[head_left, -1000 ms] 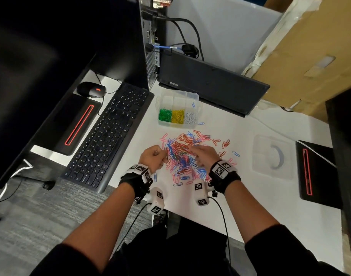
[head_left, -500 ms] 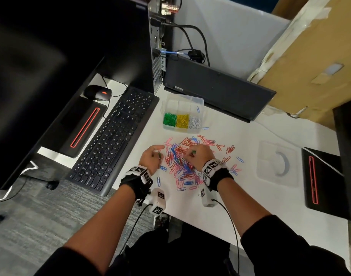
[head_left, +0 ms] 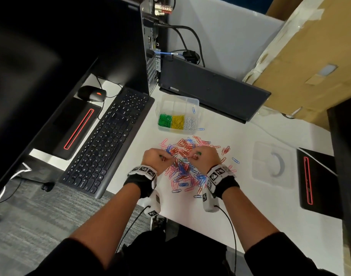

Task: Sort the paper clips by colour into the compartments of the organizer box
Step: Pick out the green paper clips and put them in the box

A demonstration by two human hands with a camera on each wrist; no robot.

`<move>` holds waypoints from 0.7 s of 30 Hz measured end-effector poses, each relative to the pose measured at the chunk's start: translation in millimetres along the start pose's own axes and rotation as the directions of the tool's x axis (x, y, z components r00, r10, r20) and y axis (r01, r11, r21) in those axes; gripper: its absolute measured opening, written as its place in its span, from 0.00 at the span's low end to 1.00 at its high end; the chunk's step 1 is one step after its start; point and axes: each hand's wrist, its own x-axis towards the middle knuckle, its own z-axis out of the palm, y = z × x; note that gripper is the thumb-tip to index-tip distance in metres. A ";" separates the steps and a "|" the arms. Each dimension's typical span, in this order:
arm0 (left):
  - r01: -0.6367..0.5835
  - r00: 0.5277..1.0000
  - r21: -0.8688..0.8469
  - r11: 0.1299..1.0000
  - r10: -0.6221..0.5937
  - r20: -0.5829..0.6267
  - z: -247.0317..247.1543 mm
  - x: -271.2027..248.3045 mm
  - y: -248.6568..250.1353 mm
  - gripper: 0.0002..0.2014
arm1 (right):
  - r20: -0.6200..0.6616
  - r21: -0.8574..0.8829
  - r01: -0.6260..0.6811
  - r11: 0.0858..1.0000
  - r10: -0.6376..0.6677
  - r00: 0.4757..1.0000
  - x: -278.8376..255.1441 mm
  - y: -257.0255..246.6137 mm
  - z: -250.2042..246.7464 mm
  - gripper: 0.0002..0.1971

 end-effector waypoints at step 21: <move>-0.460 0.885 0.450 0.765 0.357 0.298 10.1 18.5 7.5 0.05 | 0.068 0.128 -0.129 0.983 0.121 0.990 -0.6 19.3 -4.4 0.07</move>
